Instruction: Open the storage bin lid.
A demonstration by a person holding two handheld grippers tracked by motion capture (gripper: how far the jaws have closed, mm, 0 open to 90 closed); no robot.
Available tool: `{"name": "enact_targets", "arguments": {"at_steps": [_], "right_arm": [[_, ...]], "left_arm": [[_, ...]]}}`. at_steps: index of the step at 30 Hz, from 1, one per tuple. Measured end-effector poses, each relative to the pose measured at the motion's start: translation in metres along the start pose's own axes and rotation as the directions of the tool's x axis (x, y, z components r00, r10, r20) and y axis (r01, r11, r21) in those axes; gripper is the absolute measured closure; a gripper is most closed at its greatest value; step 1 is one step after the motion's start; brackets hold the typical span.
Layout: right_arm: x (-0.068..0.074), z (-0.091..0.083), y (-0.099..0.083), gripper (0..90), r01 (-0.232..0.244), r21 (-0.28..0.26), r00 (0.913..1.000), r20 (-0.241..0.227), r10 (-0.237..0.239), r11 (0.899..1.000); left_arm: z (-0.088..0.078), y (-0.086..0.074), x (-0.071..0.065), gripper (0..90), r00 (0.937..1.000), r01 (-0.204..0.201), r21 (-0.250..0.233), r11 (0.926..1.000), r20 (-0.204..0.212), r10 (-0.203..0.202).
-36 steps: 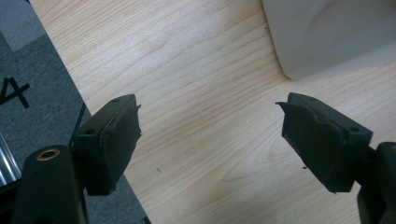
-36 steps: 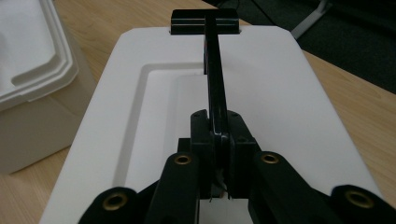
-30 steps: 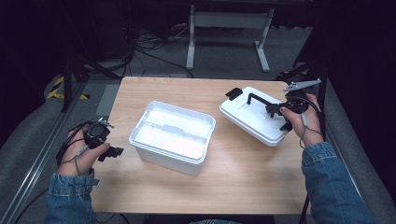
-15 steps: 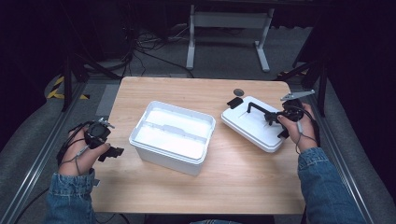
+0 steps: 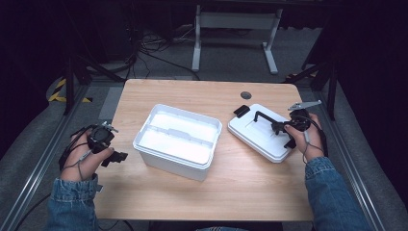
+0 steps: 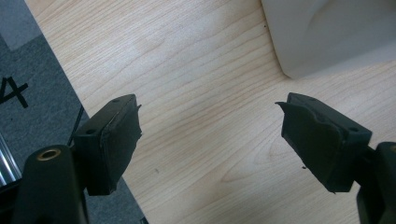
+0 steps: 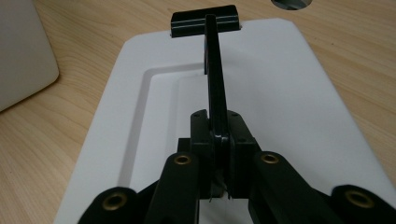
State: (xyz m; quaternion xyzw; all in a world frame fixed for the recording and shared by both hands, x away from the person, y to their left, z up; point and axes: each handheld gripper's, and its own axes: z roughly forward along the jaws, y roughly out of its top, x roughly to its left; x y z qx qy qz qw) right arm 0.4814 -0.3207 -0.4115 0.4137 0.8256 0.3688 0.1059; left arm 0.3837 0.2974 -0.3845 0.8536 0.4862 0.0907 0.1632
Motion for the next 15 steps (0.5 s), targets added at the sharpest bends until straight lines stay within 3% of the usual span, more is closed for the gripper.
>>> {"name": "enact_targets", "arguments": {"at_steps": [15], "right_arm": [[-0.009,0.010,-0.019,84.3,-0.062,0.045,0.9976,-0.028,0.063,0.997]], "left_arm": [[0.001,0.001,-0.001,20.4,1.0000,-0.003,0.004,1.0000,0.002,0.002]]}}
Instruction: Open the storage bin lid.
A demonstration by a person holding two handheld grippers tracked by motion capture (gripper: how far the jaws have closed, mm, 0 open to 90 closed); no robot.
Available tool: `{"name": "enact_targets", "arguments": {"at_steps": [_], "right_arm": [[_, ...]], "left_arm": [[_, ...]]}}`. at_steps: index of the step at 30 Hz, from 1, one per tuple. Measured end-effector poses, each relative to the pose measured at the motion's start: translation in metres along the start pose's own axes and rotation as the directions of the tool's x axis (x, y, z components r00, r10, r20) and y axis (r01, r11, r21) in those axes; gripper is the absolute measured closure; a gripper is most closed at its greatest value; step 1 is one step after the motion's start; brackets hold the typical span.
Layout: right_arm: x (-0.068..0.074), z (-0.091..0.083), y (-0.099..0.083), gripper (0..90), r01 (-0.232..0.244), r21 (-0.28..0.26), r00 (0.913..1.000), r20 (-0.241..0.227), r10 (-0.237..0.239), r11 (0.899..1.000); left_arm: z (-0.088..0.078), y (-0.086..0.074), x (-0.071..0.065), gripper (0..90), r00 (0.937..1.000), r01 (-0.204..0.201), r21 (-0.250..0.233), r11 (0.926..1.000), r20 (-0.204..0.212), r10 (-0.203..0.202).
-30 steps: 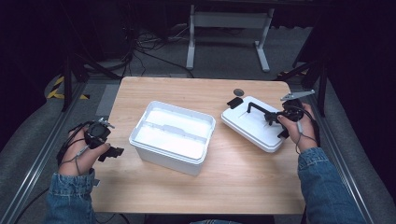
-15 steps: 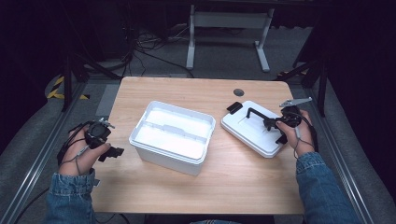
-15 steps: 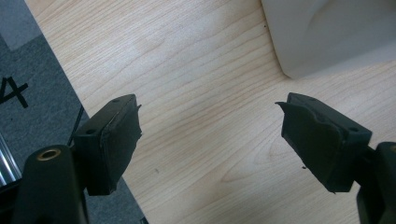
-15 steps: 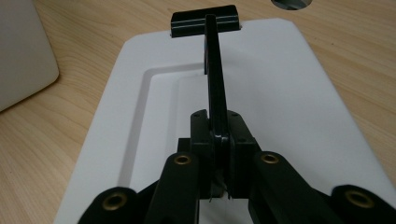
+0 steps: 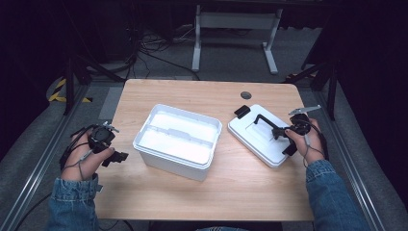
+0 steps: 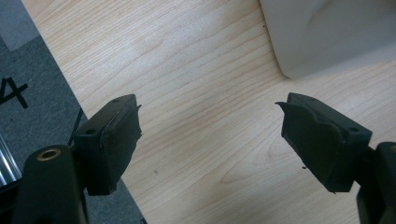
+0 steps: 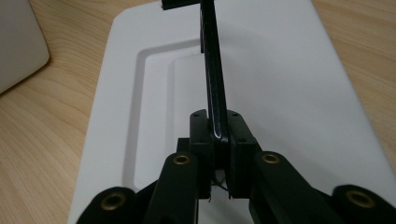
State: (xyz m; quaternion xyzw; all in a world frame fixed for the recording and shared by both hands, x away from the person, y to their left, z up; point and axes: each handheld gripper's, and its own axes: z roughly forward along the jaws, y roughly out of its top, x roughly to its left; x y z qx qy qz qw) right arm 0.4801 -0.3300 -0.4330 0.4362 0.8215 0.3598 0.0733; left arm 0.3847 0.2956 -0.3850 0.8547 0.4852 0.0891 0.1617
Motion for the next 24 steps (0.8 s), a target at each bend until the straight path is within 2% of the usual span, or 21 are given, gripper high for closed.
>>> {"name": "enact_targets", "arguments": {"at_steps": [4,8,10,12,14,18,21,24], "right_arm": [[-0.002,0.002,-0.003,82.6,-0.007,0.018,0.9999,0.015,0.007,1.000],[-0.003,0.000,-0.004,77.7,-0.020,0.006,0.9995,0.025,0.020,1.000],[-0.002,-0.001,-0.004,69.4,-0.020,0.000,0.9992,0.035,0.020,1.000],[-0.001,-0.003,-0.003,57.3,-0.026,-0.031,0.9982,0.053,0.027,0.999],[0.002,-0.006,-0.002,52.5,-0.031,-0.054,0.9954,0.089,0.035,0.998],[0.008,-0.015,0.002,48.5,-0.014,-0.075,0.9895,0.142,0.024,0.997],[0.015,-0.024,0.006,47.4,-0.003,-0.094,0.9865,0.163,0.018,0.996],[0.023,-0.032,0.009,47.6,0.003,-0.114,0.9894,0.145,0.014,0.994]], "left_arm": [[0.000,0.000,0.000,20.3,1.0000,-0.006,0.002,1.0000,-0.002,0.006],[0.001,0.000,0.000,20.4,1.0000,-0.002,0.002,1.0000,0.001,0.002],[0.001,0.001,-0.001,20.4,1.0000,0.001,0.003,1.0000,0.005,-0.001],[0.001,0.001,0.000,20.4,1.0000,-0.008,0.001,1.0000,-0.003,0.008],[0.001,0.002,0.000,20.3,0.9999,-0.014,0.005,0.9999,-0.006,0.014],[0.002,0.001,-0.001,20.3,1.0000,-0.004,0.009,0.9999,0.002,0.004],[0.002,-0.002,-0.002,20.3,1.0000,-0.004,0.010,0.9999,0.001,0.004],[0.002,-0.006,-0.002,20.2,1.0000,0.002,0.023,0.9997,-0.003,-0.002]]}}
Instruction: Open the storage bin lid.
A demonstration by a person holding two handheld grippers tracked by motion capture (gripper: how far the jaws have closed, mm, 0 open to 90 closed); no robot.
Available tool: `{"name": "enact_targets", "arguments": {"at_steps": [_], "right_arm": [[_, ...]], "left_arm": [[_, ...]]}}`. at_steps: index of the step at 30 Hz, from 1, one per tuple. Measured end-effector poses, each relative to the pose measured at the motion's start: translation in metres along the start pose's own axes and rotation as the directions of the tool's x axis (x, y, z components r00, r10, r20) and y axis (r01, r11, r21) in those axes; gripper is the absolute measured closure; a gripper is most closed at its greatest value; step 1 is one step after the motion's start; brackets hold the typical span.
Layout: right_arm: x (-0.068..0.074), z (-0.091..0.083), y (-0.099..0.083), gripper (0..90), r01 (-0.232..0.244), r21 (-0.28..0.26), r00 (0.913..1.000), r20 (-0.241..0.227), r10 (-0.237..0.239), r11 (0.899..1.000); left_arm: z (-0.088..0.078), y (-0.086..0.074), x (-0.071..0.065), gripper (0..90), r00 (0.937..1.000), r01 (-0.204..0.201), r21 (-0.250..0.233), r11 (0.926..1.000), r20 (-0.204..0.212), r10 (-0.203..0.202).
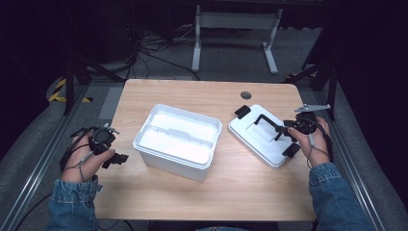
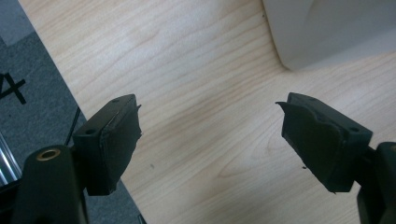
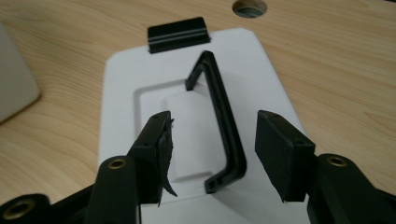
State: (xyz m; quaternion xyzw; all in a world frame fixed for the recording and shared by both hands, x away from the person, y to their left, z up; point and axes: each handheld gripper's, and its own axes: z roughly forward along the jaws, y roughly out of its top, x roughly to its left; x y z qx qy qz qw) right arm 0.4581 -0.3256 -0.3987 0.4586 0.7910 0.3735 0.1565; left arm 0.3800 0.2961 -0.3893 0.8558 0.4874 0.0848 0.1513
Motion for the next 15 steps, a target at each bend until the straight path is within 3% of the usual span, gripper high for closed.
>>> {"name": "enact_targets", "arguments": {"at_steps": [8,15], "right_arm": [[0.028,-0.022,0.005,47.0,0.038,-0.030,0.9971,-0.065,-0.040,0.999],[0.057,-0.040,0.002,48.0,0.036,-0.067,0.9901,-0.133,-0.045,0.997]], "left_arm": [[-0.002,-0.001,-0.003,20.1,1.0000,-0.006,-0.006,1.0000,0.005,0.006],[0.000,0.003,-0.001,20.1,0.9997,-0.021,0.000,0.9998,0.007,0.021]]}}
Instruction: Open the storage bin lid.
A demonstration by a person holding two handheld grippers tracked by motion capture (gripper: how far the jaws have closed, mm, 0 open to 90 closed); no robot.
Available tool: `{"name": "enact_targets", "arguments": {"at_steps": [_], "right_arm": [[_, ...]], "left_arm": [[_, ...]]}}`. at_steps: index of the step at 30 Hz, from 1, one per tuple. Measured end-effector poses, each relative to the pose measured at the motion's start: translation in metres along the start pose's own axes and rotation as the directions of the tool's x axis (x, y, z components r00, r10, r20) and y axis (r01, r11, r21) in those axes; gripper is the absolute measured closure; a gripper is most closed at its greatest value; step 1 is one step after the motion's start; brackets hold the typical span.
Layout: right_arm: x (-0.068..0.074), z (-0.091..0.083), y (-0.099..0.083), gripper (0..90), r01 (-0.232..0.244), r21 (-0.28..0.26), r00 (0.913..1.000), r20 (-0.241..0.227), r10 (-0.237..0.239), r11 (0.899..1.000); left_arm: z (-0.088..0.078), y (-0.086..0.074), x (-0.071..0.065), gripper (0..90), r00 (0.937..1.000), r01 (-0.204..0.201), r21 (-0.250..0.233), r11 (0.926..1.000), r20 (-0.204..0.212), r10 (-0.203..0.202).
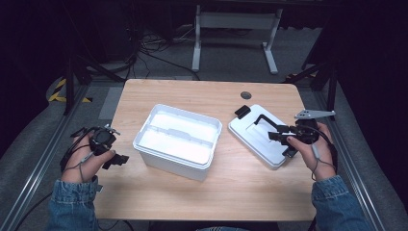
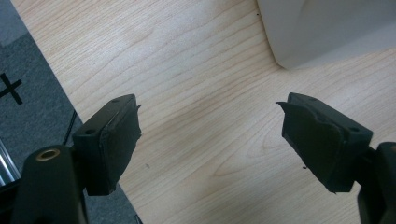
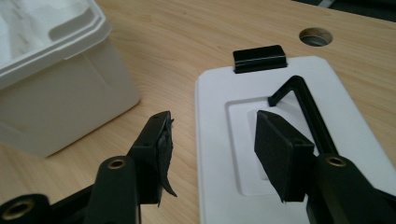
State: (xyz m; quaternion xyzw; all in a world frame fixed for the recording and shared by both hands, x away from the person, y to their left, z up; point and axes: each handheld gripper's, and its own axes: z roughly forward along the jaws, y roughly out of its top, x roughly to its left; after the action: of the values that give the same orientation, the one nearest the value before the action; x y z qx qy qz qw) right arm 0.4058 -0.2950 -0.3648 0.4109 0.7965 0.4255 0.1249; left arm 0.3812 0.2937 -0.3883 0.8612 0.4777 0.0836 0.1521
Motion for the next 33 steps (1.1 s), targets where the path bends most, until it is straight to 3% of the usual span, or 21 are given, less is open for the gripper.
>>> {"name": "enact_targets", "arguments": {"at_steps": [1,10,14,15,20,21,23,33], "right_arm": [[0.004,-0.001,-0.001,48.3,0.005,-0.001,1.0000,-0.008,-0.005,1.000],[0.036,-0.004,-0.016,50.6,0.030,0.001,0.9942,-0.103,-0.030,1.000],[0.046,-0.005,-0.017,50.7,0.068,0.033,0.9923,-0.106,-0.064,0.997],[0.049,-0.005,-0.018,50.7,0.068,0.034,0.9917,-0.111,-0.064,0.997],[0.058,0.001,-0.020,50.9,0.085,0.059,0.9885,-0.130,-0.077,0.995],[0.059,0.003,-0.021,50.9,0.087,0.064,0.9880,-0.134,-0.078,0.994],[0.062,0.009,-0.024,50.9,0.097,0.085,0.9870,-0.136,-0.085,0.992],[0.073,0.026,-0.033,50.8,0.133,0.090,0.9818,-0.148,-0.118,0.987]], "left_arm": [[0.000,0.000,-0.001,20.1,0.9998,0.016,-0.003,0.9999,0.010,-0.016],[0.000,0.000,-0.001,20.1,0.9999,0.012,-0.002,0.9999,0.009,-0.012],[0.000,0.001,-0.001,20.1,1.0000,-0.006,0.000,1.0000,0.001,0.006],[0.000,0.001,-0.002,20.1,0.9999,0.011,0.004,0.9999,0.007,-0.011],[0.000,0.001,-0.001,20.1,0.9999,0.009,0.002,1.0000,0.007,-0.009],[0.000,0.001,0.000,20.1,0.9999,-0.011,-0.001,0.9999,-0.003,0.011],[0.000,0.001,-0.001,20.1,0.9998,0.014,0.001,0.9999,0.013,-0.014],[-0.001,0.001,-0.001,20.5,0.9992,0.023,-0.010,0.9997,0.033,-0.022]]}}
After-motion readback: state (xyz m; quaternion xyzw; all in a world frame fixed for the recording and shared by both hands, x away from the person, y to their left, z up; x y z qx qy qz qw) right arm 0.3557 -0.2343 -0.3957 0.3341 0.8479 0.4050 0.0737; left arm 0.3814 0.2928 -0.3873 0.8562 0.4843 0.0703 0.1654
